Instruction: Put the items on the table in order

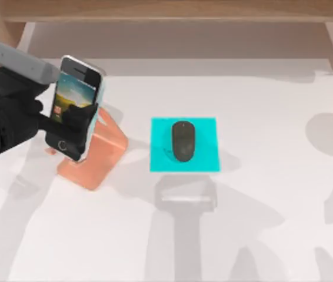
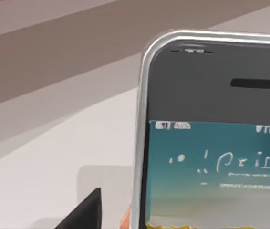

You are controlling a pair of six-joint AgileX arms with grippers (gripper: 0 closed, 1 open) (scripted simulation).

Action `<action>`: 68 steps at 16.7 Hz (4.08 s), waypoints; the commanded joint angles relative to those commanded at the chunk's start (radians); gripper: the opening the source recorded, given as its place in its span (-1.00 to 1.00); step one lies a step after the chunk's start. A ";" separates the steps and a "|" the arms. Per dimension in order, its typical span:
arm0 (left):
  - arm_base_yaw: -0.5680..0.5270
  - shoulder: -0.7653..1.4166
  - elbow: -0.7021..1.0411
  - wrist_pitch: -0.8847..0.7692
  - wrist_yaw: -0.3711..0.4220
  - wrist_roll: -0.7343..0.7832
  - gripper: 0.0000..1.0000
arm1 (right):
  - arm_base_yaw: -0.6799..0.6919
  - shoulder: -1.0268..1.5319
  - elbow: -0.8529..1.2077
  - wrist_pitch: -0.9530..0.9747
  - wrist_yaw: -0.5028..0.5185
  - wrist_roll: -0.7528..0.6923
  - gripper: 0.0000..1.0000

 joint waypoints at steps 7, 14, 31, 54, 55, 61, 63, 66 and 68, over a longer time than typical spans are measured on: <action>0.000 -0.005 -0.003 -0.003 -0.002 -0.001 1.00 | 0.000 0.000 0.000 0.000 0.000 0.000 1.00; -0.026 -0.144 -0.087 -0.051 -0.025 -0.014 1.00 | 0.000 0.000 0.000 0.000 0.000 0.000 1.00; 0.111 -0.761 -0.355 -0.149 -0.180 -0.085 1.00 | 0.000 0.000 0.000 0.000 0.000 0.000 1.00; 0.220 -1.291 -0.588 -0.235 -0.309 -0.150 1.00 | -0.103 0.286 -0.002 0.221 -0.055 -0.011 1.00; 0.220 -1.291 -0.588 -0.235 -0.309 -0.150 1.00 | -0.123 0.365 0.002 0.281 -0.070 -0.013 1.00; 0.220 -1.291 -0.588 -0.235 -0.309 -0.150 1.00 | -0.240 0.955 0.079 0.724 -0.164 -0.025 1.00; 0.220 -1.291 -0.588 -0.235 -0.309 -0.150 1.00 | -0.271 1.171 0.121 0.882 -0.189 -0.028 1.00; 0.220 -1.291 -0.588 -0.235 -0.309 -0.150 1.00 | -0.304 1.481 0.192 1.105 -0.220 -0.030 1.00; 0.220 -1.291 -0.588 -0.235 -0.309 -0.150 1.00 | -0.316 1.662 0.239 1.238 -0.235 -0.030 1.00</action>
